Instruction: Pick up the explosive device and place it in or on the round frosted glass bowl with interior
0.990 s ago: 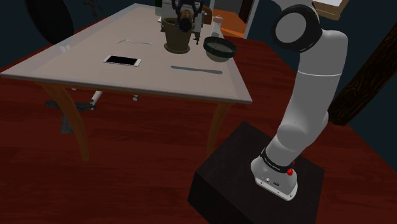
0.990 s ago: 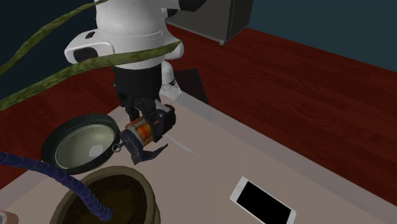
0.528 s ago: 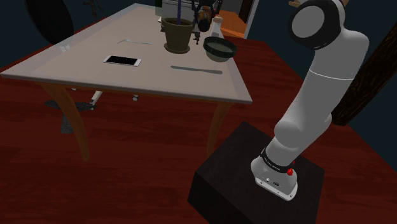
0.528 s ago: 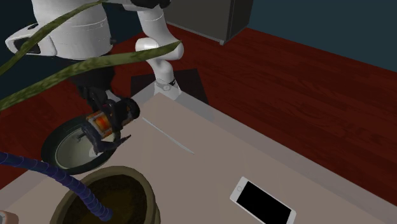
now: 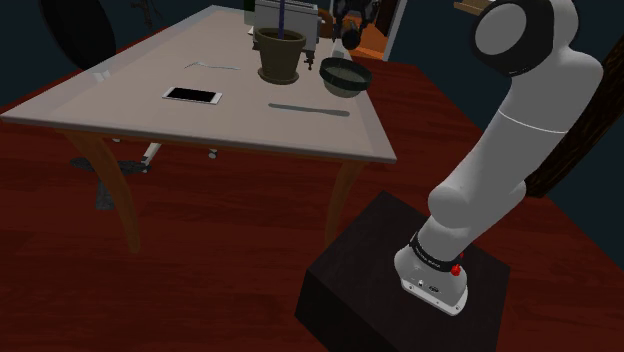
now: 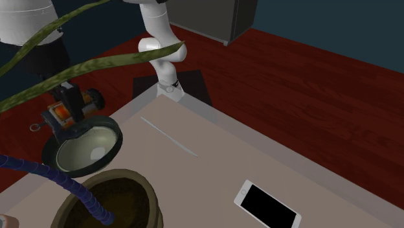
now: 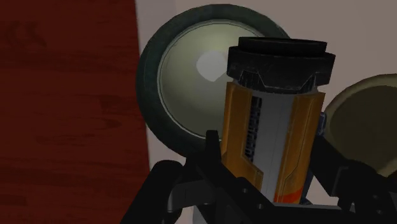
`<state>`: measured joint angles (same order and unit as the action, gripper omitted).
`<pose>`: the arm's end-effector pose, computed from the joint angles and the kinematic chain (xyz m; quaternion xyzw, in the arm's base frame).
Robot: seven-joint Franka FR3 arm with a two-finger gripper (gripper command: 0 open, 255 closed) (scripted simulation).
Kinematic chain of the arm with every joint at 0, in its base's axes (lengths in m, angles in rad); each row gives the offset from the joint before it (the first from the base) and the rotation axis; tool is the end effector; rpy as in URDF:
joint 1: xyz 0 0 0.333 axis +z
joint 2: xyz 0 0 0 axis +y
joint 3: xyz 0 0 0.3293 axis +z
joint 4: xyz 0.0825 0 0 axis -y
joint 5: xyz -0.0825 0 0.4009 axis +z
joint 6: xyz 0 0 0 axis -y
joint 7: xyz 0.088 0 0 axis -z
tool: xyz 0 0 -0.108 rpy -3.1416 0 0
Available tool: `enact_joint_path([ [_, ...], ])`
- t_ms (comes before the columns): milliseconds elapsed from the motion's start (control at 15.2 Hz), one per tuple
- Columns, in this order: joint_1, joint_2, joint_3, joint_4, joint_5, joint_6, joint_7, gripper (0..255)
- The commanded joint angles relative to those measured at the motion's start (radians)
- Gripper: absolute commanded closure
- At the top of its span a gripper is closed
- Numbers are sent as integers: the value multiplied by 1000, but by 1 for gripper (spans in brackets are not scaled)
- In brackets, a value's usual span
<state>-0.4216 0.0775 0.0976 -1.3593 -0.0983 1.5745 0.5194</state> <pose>0.5605 -0.2025 0.6960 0.9078 -0.4112 0.0730 0.0383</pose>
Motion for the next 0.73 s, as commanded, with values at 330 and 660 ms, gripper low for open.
enact_joint_path([
  [330,-38,-30,-31,-92,14,69,-64,255],
  [660,-39,-53,-32,-190,15,144,-60,255],
])
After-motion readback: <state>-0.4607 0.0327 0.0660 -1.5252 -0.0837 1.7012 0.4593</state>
